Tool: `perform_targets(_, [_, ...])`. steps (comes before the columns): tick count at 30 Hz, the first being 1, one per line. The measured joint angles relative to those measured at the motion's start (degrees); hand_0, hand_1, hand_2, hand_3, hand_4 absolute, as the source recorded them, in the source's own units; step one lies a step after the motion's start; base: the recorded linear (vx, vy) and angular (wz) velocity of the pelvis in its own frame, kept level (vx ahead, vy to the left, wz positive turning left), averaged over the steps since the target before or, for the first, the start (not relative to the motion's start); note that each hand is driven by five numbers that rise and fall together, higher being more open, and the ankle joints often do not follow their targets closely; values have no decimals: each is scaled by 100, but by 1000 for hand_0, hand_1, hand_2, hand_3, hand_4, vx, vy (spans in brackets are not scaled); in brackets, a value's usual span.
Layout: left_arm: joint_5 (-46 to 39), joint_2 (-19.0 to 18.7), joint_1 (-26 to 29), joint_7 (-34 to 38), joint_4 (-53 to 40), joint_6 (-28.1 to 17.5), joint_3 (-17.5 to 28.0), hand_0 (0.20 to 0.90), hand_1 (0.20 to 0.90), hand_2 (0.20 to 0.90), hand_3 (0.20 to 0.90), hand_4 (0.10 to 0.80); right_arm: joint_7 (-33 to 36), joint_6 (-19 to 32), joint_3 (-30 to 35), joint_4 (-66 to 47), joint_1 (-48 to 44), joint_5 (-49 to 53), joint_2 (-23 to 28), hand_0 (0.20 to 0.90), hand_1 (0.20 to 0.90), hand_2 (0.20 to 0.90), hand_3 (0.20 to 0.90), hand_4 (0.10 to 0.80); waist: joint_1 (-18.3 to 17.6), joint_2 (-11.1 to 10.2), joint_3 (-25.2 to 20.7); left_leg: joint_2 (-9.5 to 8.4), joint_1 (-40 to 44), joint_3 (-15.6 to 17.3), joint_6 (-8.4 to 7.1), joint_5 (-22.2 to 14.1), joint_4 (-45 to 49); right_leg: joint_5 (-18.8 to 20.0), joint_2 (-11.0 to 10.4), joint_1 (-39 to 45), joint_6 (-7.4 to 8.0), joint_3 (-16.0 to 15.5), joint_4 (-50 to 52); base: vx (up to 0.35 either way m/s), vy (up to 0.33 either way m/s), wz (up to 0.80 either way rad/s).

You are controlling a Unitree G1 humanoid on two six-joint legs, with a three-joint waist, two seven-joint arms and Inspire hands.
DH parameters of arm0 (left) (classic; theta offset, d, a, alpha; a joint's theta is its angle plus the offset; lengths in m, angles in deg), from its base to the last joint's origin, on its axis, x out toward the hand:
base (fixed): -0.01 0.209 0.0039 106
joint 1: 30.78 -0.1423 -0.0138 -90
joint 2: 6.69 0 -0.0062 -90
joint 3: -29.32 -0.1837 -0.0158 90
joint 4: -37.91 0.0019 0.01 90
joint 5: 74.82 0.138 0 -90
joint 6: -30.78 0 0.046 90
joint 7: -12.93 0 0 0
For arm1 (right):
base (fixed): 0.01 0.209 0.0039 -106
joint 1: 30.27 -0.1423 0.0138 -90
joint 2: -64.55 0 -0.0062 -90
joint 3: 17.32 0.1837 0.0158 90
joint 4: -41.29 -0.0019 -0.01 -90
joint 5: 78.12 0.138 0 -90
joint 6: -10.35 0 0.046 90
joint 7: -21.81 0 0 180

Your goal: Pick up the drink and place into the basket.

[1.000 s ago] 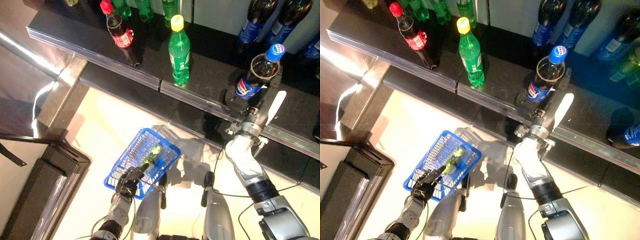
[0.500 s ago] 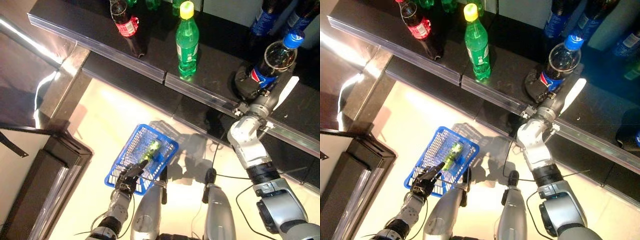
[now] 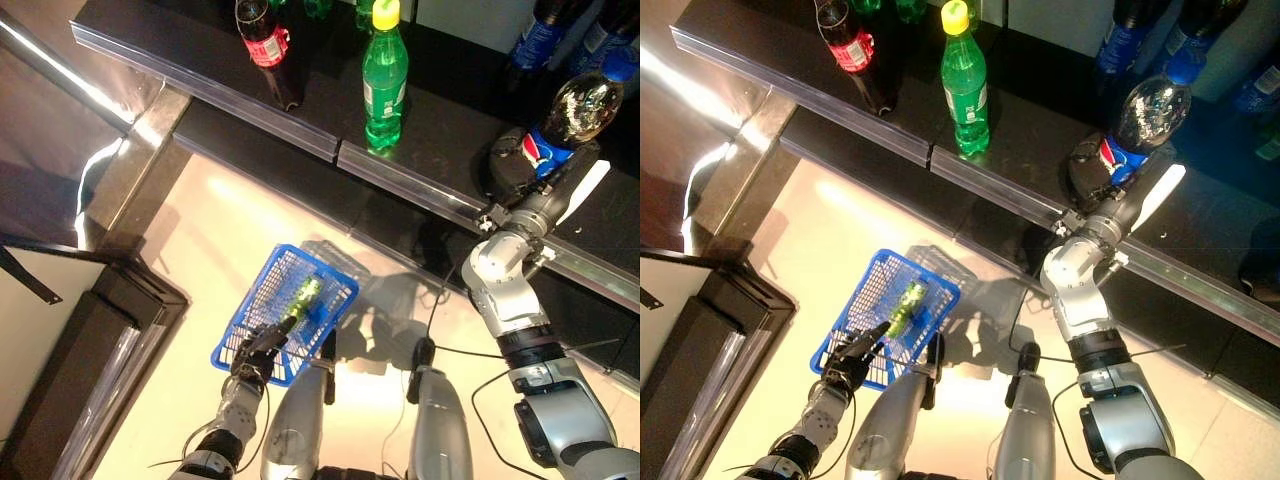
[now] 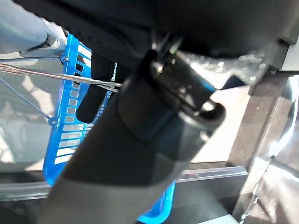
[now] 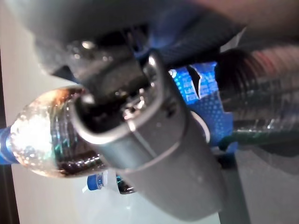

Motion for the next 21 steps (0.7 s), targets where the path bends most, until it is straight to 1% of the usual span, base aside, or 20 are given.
perform_targets(3, [-10,16,-53,2,48,3,36,300,300,300,200,100,-305,-6,87,-207,418,6,-46,300,300,300,200,100,-5,-40,23,2,195,-19,-8,-74,86,-127,-41,192,2,-9,99,39,-9,4])
perform_targets(5, [-48,68,-130,5,38,10,183,300,300,300,200,100,-495,-28,122,-498,640,6,-46,300,300,300,200,100,-65,-41,23,2,273,-28,-8,-76,91,-163,-53,268,5,-23,131,48,-1,6])
perform_targets(7, [-171,151,-265,-7,33,9,355,300,300,300,200,100,-774,-52,92,-691,848,3,-45,300,300,300,200,100,-131,-42,24,2,402,-43,-9,-87,84,-177,-56,395,9,-25,130,69,18,-1])
perform_targets(9, [-270,192,-406,-89,-24,7,399,300,300,300,200,100,-1002,-69,82,-860,1029,-2,-45,300,300,300,200,100,-156,-42,23,11,498,-43,-16,-104,88,-195,-58,495,8,-25,135,83,28,-1])
perform_targets(11, [-261,218,-661,-145,-249,-25,417,300,300,300,200,100,-1325,-153,71,-1192,1274,-5,-33,300,300,300,200,100,-178,-44,22,19,633,-45,-5,-121,71,-218,-57,619,4,-34,144,73,14,0])
perform_targets(15, [-243,222,-921,-158,-566,-121,416,300,300,300,200,100,-1882,-309,46,-1662,1330,-8,36,300,300,300,200,100,-230,-44,21,31,819,-88,-23,-153,57,-282,-75,799,-10,-50,204,93,29,4])
perform_targets(18, [-281,198,-1153,-285,-882,-197,454,300,300,300,200,100,-2397,-312,18,-2127,1331,-13,79,300,300,300,200,100,-231,-47,15,62,961,-95,-44,-160,13,-339,-62,922,-41,-69,241,76,34,2])
perform_targets(21, [-385,187,-1410,-384,-1162,-193,461,300,300,300,200,100,-2748,-315,-69,-2474,1399,-11,112,300,300,300,200,100,-232,-30,1,78,1220,-132,-97,-133,-129,-416,-59,1162,-56,-148,227,62,37,8])
